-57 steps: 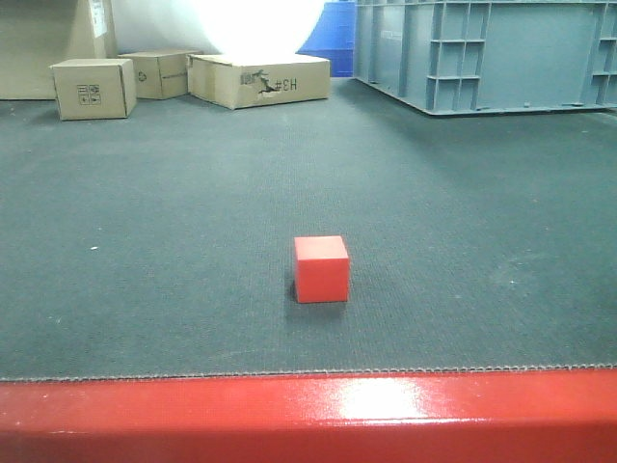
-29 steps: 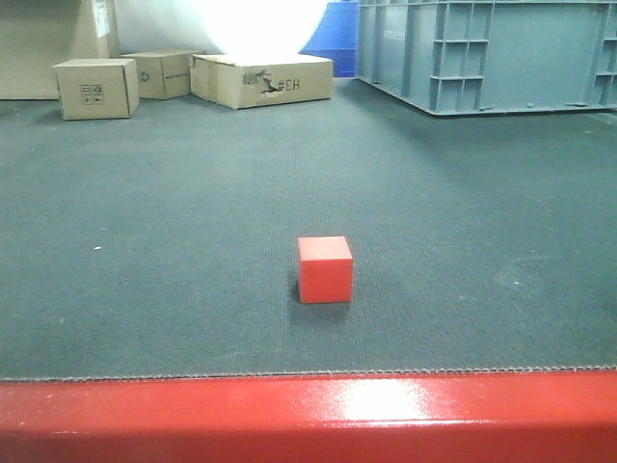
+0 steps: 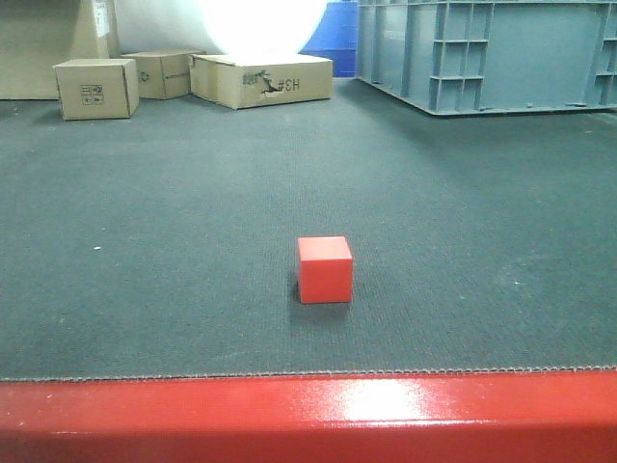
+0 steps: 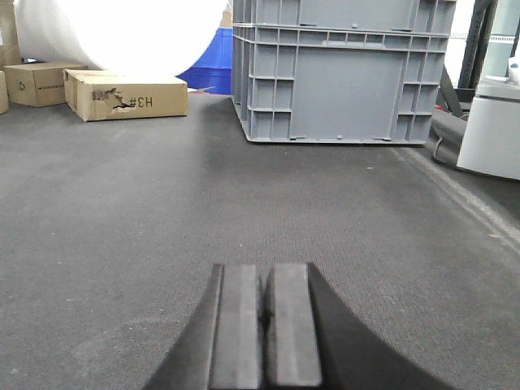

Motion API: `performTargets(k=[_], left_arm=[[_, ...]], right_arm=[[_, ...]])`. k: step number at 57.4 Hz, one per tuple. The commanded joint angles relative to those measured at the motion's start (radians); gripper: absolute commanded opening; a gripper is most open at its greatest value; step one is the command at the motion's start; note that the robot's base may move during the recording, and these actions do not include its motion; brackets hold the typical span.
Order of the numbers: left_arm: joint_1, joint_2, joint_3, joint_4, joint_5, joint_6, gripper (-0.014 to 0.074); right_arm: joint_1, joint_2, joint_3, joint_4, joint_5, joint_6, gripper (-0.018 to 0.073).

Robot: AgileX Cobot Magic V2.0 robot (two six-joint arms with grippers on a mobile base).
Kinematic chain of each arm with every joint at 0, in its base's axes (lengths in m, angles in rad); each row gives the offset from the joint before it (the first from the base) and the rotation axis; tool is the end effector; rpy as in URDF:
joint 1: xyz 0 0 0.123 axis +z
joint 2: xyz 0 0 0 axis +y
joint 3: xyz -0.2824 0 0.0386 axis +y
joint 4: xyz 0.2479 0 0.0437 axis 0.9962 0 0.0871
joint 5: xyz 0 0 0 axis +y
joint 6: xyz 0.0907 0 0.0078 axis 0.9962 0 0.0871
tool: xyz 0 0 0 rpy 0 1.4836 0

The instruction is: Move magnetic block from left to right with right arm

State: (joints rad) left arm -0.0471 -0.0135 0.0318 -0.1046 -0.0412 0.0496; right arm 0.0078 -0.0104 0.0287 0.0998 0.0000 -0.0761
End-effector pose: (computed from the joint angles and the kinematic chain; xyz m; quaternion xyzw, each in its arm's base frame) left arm 0.0562 -0.0023 0.2068 -0.0042 0.6672 -0.0365 0.7440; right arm 0.0567 0.0005 0.2040 0.0054 0.6823 0.0115 0.7310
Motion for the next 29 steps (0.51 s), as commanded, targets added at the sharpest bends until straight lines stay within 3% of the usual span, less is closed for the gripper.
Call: performTargets(k=[1, 29], left_arm=[[-0.006, -0.007, 0.001, -0.005, -0.091, 0.002, -0.0126], [-0.006, -0.007, 0.001, -0.005, -0.091, 0.002, -0.0126]], right_arm=[[-0.006, -0.021, 0.002, -0.001, -0.095, -0.008, 0.0034], [-0.006, -0.021, 0.002, -0.001, -0.095, -0.008, 0.0034]])
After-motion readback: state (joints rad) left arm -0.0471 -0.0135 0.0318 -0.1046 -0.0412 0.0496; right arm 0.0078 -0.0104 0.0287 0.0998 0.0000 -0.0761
